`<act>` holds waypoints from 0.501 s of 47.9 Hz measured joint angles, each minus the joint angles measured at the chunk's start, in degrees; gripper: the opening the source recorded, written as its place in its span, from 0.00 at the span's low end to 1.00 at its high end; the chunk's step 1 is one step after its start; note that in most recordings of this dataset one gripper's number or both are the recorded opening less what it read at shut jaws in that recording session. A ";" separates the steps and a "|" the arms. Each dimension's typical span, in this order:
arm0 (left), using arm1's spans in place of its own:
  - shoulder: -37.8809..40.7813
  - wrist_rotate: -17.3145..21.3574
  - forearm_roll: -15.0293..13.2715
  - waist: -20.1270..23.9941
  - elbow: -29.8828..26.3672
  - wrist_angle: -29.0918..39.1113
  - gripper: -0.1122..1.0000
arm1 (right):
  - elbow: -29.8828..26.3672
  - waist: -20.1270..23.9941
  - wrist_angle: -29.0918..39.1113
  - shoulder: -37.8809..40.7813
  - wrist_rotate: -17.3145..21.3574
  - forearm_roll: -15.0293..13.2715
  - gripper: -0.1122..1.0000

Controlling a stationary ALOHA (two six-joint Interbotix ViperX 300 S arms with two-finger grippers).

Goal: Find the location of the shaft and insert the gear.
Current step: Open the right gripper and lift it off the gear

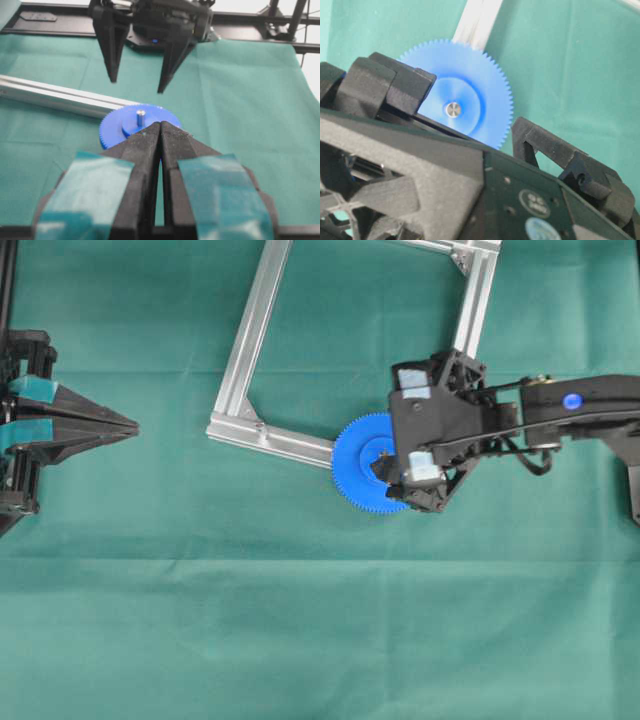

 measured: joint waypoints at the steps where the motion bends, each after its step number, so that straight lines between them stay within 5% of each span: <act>1: 0.00 0.00 0.00 0.00 0.00 0.00 0.10 | -0.09 0.00 0.00 -0.26 0.00 0.09 0.88; 24: 0.00 0.00 0.00 0.00 0.00 0.00 0.10 | 3.96 0.26 -0.35 -4.57 -0.26 0.00 0.88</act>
